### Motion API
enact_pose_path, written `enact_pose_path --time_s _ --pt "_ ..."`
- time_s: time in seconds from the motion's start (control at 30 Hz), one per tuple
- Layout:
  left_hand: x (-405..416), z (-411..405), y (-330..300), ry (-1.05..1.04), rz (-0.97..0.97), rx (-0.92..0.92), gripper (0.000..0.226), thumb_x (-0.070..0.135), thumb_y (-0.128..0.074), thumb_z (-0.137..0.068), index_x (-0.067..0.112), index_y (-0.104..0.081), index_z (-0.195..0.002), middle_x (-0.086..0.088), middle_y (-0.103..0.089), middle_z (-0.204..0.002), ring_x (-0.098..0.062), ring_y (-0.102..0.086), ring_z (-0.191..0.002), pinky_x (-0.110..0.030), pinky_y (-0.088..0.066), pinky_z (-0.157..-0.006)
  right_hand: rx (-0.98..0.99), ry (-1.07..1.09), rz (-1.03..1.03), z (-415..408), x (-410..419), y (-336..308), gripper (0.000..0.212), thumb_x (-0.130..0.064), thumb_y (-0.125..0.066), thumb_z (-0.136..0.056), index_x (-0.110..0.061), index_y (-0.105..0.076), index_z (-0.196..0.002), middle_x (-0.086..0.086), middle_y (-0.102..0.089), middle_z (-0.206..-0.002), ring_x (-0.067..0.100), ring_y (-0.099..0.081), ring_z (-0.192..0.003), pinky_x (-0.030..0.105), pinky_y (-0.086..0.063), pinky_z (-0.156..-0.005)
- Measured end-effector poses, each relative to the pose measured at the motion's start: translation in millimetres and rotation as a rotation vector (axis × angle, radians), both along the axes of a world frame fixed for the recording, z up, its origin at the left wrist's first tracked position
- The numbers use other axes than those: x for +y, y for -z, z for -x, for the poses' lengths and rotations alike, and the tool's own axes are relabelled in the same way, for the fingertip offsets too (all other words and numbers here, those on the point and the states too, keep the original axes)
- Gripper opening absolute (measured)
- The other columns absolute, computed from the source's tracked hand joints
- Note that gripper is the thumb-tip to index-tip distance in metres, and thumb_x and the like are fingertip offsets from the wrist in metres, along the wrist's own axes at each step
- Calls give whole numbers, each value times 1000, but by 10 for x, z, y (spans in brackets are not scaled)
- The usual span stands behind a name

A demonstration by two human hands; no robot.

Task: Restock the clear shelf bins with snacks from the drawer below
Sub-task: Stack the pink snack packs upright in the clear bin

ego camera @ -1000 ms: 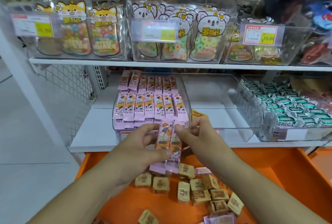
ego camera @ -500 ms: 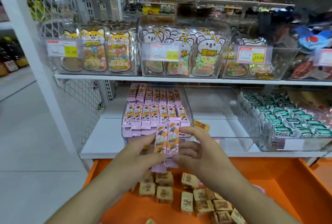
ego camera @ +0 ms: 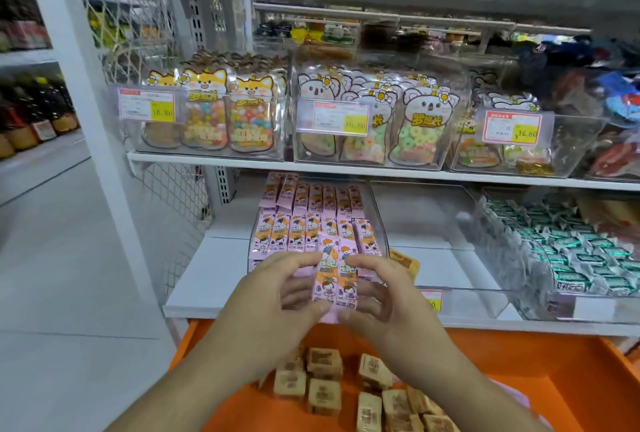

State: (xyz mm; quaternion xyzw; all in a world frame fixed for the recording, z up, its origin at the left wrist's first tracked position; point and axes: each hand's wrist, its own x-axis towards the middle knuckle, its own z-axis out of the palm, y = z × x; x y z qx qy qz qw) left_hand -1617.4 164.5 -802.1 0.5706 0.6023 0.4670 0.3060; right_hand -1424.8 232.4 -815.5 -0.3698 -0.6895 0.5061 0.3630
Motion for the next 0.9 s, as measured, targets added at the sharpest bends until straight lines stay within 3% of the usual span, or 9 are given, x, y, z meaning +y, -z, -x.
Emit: enact_pose_path --time_s 0.17,0.27,0.37,0.43,0.5,0.53,0.63,0.77,0.9 --pt "258 202 -16 -13 -26 87 57 10 -82 -87 42 -66 -132 21 -63 -130 3 -66 -114 -28 -55 -102 -71 29 -27 187 277 -43 53 0 -77 -90 -33 -63 -129 -6 -53 -117 -9 -61 -79 13 -52 -69" --pt "557 297 -70 -95 -64 255 46 24 -81 -89 46 -69 -127 25 -72 -113 9 -66 -104 -24 -55 -99 -79 79 -58 339 587 -86 49 -3 -77 -91 -33 -64 -127 -3 -54 -114 -8 -60 -76 11 -50 -64" --pt "890 394 -138 -182 -103 437 42 35 -76 -91 47 -67 -129 27 -72 -113 7 -65 -104 -25 -53 -97 -142 92 -117 572 987 -149 47 0 -76 -90 -29 -64 -126 2 -57 -117 -5 -61 -76 12 -49 -62" --pt "1131 496 -150 -218 -132 508 40 38 -74 -92 45 -66 -131 24 -70 -121 0 -64 -112 -27 -51 -100 -167 90 -143 704 1247 -183 43 1 -73 -90 -24 -65 -124 7 -69 -114 7 -70 -75 20 -54 -61" --pt "1345 607 -139 -221 -115 529 34 41 -72 -93 40 -69 -127 20 -71 -120 -4 -65 -111 -25 -51 -98 -178 69 -126 805 1447 -217 34 -2 -69 -94 -24 -67 -121 10 -77 -95 32 -72 -71 34 -59 -58" --pt "1449 666 -123 -228 -97 547 29 43 -71 -93 36 -72 -121 16 -74 -113 -7 -67 -106 -27 -53 -94 -208 59 -154 836 1548 -231 29 -7 -69 -96 -27 -69 -117 5 -77 -86 36 -70 -66 34 -58 -56" --pt "1687 808 -88 -264 -52 629 26 51 -68 -93 31 -74 -109 8 -74 -86 -17 -68 -86 -31 -54 -77 -361 73 -254 919 1798 -218 12 -25 -72 -97 -34 -69 -105 -22 -71 -79 12 -64 -73 25 -53 -67" --pt "1841 883 -74 -254 -63 644 38 48 -67 -96 49 -62 -134 18 -73 -118 -8 -64 -102 -21 -47 -83 -373 47 -386 1038 2009 -163 28 -20 -72 -94 -33 -68 -118 -20 -69 -103 4 -64 -91 21 -52 -78" --pt "1940 935 9 -228 -54 652 38 46 -67 -97 48 -63 -134 23 -67 -129 -6 -60 -110 -18 -39 -85 -488 87 -493 1118 2092 -101 25 -23 -73 -92 -26 -69 -116 -6 -73 -107 18 -67 -99 36 -55 -90"
